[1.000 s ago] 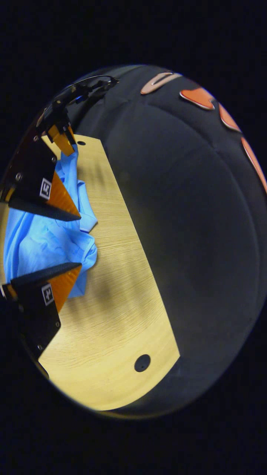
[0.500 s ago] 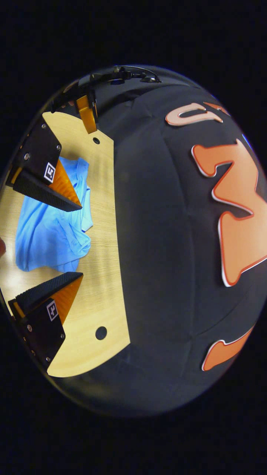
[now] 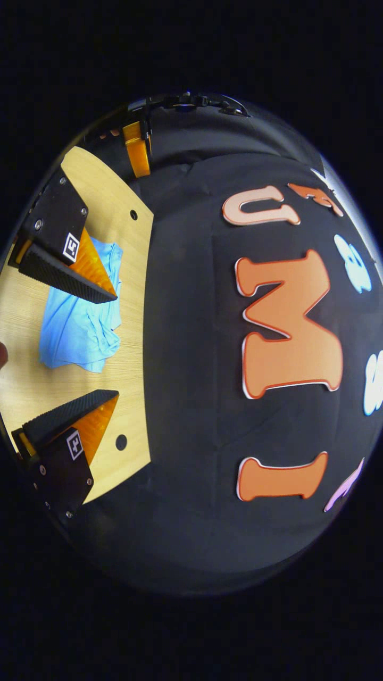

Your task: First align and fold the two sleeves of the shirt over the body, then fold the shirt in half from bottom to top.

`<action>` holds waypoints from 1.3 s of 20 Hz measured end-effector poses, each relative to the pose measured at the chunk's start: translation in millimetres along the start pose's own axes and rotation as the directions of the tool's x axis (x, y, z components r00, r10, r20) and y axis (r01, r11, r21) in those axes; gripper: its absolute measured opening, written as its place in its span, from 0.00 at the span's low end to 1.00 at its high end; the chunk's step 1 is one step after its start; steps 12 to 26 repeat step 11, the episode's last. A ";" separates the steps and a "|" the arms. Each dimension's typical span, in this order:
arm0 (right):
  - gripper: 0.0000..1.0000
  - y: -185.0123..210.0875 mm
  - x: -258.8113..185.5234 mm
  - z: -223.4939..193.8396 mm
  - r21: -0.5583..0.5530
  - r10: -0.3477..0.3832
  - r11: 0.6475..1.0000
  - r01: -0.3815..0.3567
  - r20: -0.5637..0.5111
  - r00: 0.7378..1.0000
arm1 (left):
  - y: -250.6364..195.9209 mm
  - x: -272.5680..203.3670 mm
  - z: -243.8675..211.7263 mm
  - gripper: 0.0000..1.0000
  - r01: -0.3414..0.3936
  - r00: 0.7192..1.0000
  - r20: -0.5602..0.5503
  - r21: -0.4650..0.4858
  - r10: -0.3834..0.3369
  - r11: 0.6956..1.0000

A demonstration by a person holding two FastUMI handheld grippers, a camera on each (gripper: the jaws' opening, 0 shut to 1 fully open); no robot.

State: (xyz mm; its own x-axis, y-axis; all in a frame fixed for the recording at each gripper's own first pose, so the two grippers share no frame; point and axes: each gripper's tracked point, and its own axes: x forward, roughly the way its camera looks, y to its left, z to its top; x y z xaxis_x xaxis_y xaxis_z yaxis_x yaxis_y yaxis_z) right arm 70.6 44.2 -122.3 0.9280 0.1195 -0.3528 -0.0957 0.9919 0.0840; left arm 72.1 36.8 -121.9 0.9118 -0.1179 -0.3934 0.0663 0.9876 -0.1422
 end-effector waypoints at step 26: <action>0.98 2.9 -112.6 36.4 -0.049 -0.013 0.998 0.028 0.293 0.956 | -26.0 -143.8 18.0 0.99 -0.054 0.954 0.298 0.099 0.022 0.994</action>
